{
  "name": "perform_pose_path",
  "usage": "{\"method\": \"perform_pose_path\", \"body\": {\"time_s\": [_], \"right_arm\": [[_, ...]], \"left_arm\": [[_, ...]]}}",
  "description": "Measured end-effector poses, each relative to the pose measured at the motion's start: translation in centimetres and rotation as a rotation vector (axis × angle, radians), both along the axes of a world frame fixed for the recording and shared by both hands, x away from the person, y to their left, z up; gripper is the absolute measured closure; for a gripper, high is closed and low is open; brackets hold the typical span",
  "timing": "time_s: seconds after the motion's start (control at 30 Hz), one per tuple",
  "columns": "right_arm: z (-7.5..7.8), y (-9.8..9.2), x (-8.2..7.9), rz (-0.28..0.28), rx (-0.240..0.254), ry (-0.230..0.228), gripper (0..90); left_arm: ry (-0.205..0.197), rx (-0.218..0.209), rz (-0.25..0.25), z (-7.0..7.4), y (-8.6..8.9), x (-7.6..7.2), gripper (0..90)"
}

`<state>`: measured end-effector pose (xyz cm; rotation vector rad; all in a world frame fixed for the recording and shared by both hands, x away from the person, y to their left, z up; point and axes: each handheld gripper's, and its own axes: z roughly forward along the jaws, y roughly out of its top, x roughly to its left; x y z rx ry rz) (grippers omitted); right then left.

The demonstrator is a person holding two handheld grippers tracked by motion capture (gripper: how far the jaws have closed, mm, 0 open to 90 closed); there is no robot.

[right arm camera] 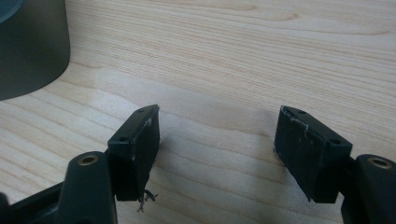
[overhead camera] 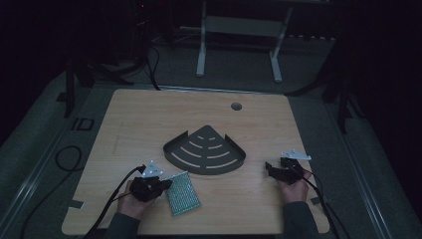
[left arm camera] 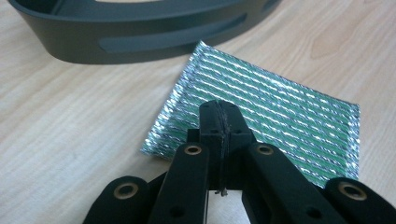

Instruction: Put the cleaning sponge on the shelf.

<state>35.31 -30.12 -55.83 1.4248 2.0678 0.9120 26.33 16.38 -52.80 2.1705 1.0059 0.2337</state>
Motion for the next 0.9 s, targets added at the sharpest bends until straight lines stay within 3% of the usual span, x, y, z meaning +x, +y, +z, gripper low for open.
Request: {"method": "perform_pose_path", "body": {"time_s": [0.4, 0.63, 0.9], "right_arm": [[0.0, 0.0, 0.0, 0.000, 0.000, 0.000, 30.6], [0.0, 0.0, 0.0, 0.000, 0.000, 0.000, 30.6], [0.0, 0.0, 0.0, 0.000, 0.000, 0.000, 30.6]], "left_arm": [[0.039, 0.022, -0.036, -0.5, -1.1, -1.5, 90.0], [0.042, 0.028, -0.023, -0.6, -0.9, -1.3, 90.0], [0.042, 0.063, 0.002, -0.5, -0.4, -1.1, 90.0]]}}
